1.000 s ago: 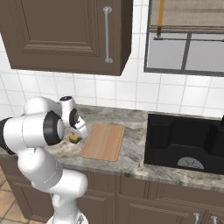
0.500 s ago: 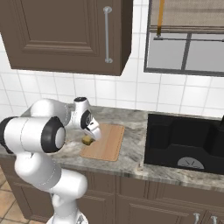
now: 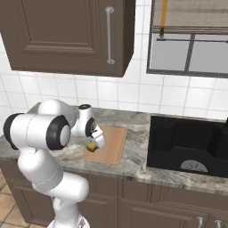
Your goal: Pick up the sponge from the counter and clean the cutting board by briefly scrubbing or pressing down on the cutting board. Once finished, release the sponge.
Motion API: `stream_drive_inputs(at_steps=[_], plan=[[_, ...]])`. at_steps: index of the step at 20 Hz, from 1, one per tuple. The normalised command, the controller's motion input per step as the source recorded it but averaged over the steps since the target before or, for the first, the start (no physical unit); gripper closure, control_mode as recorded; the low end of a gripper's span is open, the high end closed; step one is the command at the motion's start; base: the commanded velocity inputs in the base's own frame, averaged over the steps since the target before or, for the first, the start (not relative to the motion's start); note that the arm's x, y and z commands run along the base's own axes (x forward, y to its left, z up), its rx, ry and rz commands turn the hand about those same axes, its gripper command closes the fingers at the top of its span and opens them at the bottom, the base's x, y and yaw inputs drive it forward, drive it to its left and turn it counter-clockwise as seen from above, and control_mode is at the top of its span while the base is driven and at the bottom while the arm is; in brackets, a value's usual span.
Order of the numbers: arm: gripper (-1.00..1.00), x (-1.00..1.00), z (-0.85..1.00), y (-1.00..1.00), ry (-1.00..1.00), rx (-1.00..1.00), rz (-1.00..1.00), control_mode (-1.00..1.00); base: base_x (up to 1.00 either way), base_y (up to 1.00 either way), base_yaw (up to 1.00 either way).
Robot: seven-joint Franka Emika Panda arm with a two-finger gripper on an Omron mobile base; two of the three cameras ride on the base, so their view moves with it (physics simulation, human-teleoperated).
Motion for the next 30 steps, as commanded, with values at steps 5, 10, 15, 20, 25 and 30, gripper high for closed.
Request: stream_drive_inputs(at_steps=[5, 10, 15, 20, 25, 30], plan=[[1.0, -0.05, -0.29, 0.0, -0.03, 0.0, -0.07, -1.0, 0.0, 0.0, 0.0], [1.0, -0.34, -0.26, -0.11, -0.03, 0.0, -0.08, -1.0, 0.0, 0.0, 0.0], [1.0, -0.17, -0.13, -0.26, -0.06, 0.0, -0.09, -1.0, 0.0, 0.0, 0.0], [1.0, 0.08, -0.1, -0.28, -0.06, 0.0, -0.11, -1.0, 0.0, 0.0, 0.0], [1.0, 0.33, -0.06, -0.17, -0.02, 0.0, -0.11, -1.0, 0.0, 0.0, 0.0], [1.0, 0.26, -0.03, -0.06, -0.02, 0.0, -0.09, -1.0, 0.0, 0.0, 0.0]])
